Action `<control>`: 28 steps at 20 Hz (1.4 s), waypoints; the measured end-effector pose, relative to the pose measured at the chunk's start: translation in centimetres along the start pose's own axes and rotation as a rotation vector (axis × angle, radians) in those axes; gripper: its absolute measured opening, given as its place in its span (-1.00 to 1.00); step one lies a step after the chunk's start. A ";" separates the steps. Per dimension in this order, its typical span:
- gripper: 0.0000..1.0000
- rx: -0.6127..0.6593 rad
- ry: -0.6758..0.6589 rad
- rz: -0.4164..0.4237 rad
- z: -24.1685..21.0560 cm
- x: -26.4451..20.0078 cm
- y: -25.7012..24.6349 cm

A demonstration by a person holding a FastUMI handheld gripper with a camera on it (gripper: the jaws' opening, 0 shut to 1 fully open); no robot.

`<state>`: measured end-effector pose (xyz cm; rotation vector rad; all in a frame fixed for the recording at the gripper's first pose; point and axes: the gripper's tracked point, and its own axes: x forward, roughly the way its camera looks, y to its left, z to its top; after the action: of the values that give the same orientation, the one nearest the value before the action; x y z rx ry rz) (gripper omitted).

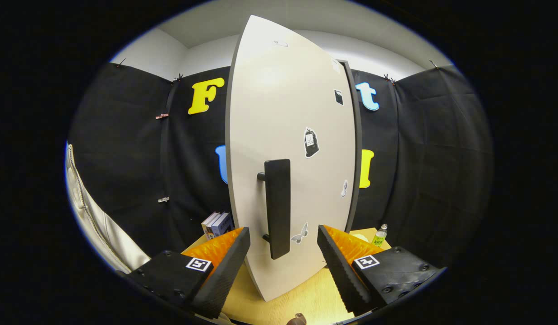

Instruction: Open the shoe cabinet door, grab the shoes and put them into the shoe cabinet, then close the shoe cabinet door.

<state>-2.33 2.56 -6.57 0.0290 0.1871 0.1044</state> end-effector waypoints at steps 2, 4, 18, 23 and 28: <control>0.96 0.007 -0.008 0.017 0.4 0.3 0.6; 0.96 0.016 -0.013 0.029 0.4 0.4 0.9; 0.96 0.033 -0.037 0.033 1.1 -1.8 -1.2; 0.96 0.036 -0.035 0.035 1.0 -2.2 -1.7; 0.96 0.039 -0.045 0.038 1.3 -2.3 -1.8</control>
<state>-4.18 0.51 -4.96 0.0739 0.1439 0.1378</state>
